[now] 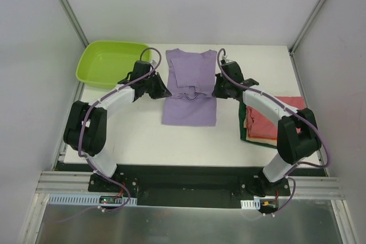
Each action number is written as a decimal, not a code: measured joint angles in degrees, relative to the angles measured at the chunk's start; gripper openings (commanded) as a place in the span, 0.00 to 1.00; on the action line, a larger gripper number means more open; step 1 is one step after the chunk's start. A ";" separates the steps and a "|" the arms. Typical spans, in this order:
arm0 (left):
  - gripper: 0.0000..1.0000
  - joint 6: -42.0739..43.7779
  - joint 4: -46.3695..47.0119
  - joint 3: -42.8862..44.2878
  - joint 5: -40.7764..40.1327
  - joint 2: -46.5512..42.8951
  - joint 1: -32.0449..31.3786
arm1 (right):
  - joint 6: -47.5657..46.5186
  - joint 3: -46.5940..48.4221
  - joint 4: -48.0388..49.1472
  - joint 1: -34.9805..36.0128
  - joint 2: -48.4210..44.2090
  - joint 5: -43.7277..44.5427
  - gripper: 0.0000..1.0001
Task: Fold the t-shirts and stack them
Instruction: Fold the folded rectangular tshirt in 1/3 of the way, then grab one side of the 2/3 rectangular tshirt with both arms, then fold the long partially folded tshirt into a neat square
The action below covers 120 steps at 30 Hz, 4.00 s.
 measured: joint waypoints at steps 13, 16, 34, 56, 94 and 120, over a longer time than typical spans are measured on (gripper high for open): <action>0.04 3.19 0.63 7.23 -3.37 7.76 1.62 | -0.50 4.15 4.94 -4.79 9.88 -2.16 0.03; 0.06 3.72 0.22 9.25 -3.21 10.32 2.32 | -0.46 4.70 6.80 -5.77 11.72 -3.76 0.05; 0.99 7.74 -1.25 -1.75 -0.76 -7.58 3.72 | -2.93 -7.48 11.28 -5.68 -0.35 -9.68 0.96; 0.60 5.95 4.17 -21.24 1.62 -6.97 2.16 | 6.38 -28.76 20.28 -1.75 -7.74 -13.35 0.88; 0.00 5.07 9.42 -20.61 3.72 -1.22 2.14 | 11.61 -28.15 22.45 -2.64 -2.12 -14.47 0.01; 0.00 3.08 -16.24 -29.59 -5.03 -66.10 -0.11 | 13.16 -26.38 -9.18 19.76 -39.52 -48.68 0.01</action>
